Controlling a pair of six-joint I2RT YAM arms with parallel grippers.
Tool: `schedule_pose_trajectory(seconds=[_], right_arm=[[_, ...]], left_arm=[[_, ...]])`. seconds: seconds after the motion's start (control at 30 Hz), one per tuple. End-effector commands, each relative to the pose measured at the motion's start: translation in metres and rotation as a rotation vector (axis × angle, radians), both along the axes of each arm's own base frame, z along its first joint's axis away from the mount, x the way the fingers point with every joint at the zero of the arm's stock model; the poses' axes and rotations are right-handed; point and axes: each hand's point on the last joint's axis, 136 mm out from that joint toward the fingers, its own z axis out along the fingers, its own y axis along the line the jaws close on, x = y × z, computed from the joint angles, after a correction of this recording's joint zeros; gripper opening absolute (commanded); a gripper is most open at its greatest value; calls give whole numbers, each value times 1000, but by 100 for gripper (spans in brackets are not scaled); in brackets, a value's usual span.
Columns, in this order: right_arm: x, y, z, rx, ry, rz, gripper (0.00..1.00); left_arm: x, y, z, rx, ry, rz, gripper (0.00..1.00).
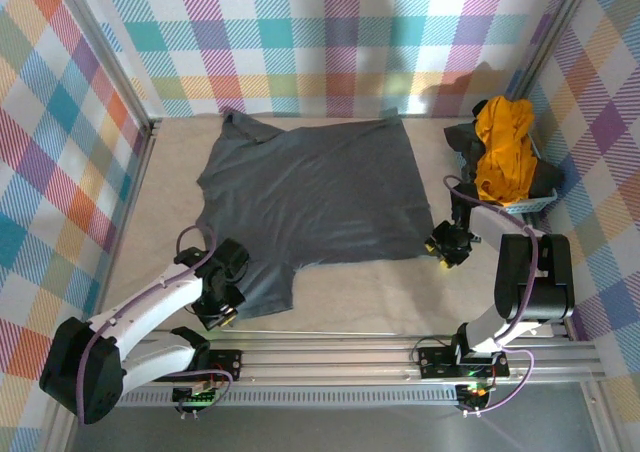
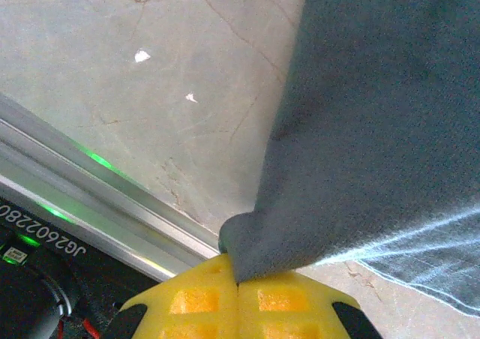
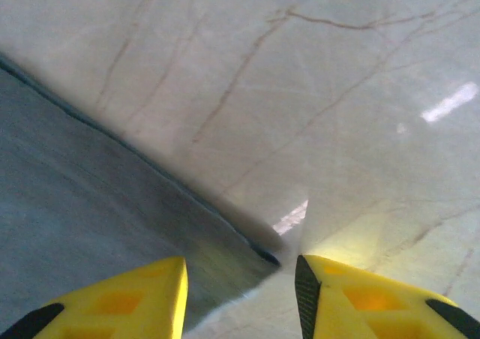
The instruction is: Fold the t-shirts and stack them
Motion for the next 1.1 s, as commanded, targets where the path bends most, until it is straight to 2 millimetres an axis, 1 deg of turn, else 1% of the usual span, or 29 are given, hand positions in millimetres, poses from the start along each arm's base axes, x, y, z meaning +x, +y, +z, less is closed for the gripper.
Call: schedule_pose_trajectory(seconds=[0.0, 0.1, 0.17, 0.23, 0.27, 0.33, 0.37, 0.4, 0.5, 0.57, 0.73, 0.8, 0.87, 0.93, 1.0, 1.07], right_arm=[[11, 3, 2, 11, -36, -19, 42], [18, 5, 2, 23, -61, -3, 40], [11, 9, -2, 44, -23, -5, 34], [0, 10, -5, 53, 1, -18, 26], [-5, 9, -5, 49, -3, -24, 20], [-11, 6, -4, 32, -12, -31, 6], [-12, 5, -1, 24, -18, -32, 2], [-13, 4, 3, 17, -26, -31, 0], [-19, 1, 20, -15, -48, 7, 0], [-26, 2, 28, -35, -46, 43, 0], [-54, 6, 46, -97, -45, 132, 0], [-63, 8, 52, -105, -52, 145, 0], [-67, 11, 57, -104, -60, 156, 0], [-65, 13, 60, -95, -73, 164, 0], [-58, 16, 63, -87, -81, 167, 0], [-43, 24, 64, -52, -97, 184, 0]], left_arm=[[-9, 8, 1, 23, 30, 6, 0], [-7, 7, 2, 19, 24, 0, 0], [-6, 5, 2, 9, 17, 0, 0], [-5, 4, 3, 2, 7, 6, 0], [-5, 5, 4, 2, 4, 9, 0], [-5, 5, 6, 0, -8, 17, 0], [-4, 6, 7, -1, -16, 19, 0], [-4, 6, 10, -3, -28, 19, 0], [-3, 11, 22, 7, -70, 17, 0], [-1, 11, 27, -8, -101, 2, 0], [-5, 17, 43, -25, -182, 6, 0], [-4, 15, 48, -48, -211, 2, 0], [7, 5, 51, -97, -253, -17, 0], [23, -5, 58, -130, -308, -29, 0], [43, -10, 70, -125, -365, -38, 0], [69, -18, 90, -117, -418, -63, 0]])
